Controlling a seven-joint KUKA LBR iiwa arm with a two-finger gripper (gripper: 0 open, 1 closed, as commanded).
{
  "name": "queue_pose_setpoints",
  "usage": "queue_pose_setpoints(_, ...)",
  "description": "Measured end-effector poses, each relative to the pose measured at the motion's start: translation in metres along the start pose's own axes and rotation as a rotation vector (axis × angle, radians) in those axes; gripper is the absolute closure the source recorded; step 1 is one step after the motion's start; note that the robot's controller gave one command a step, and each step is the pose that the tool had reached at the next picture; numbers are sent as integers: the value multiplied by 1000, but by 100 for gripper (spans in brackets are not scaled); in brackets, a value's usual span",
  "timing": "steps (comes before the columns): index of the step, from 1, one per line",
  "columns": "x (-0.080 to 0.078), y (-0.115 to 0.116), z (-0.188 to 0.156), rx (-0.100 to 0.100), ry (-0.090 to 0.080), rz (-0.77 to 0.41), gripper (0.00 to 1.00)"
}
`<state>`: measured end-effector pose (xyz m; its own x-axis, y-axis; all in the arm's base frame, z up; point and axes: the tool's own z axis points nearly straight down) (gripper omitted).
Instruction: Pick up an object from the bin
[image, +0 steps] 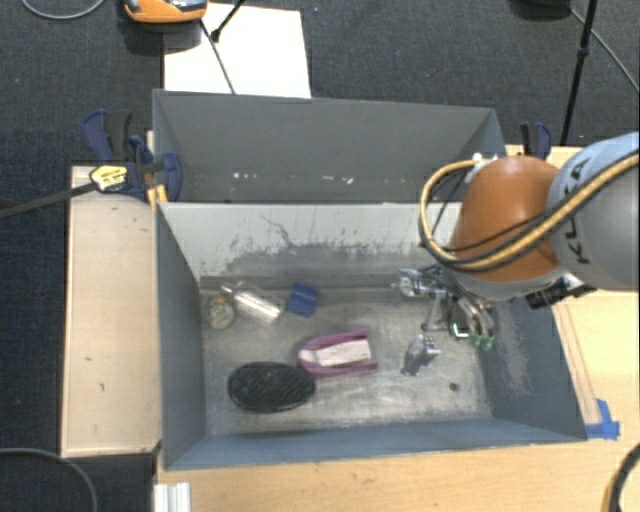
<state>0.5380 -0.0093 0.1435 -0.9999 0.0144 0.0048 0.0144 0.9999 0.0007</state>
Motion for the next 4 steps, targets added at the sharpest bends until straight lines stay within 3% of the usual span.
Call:
queue_pose_setpoints(1,18,67,75,-2,-3,-57,0)
queue_pose_setpoints(2,17,64,72,0,-2,-52,100)
queue_pose_setpoints(3,25,73,-56,1,-13,-206,100)
queue_pose_setpoints(4,2,80,-152,3,-13,-603,100)
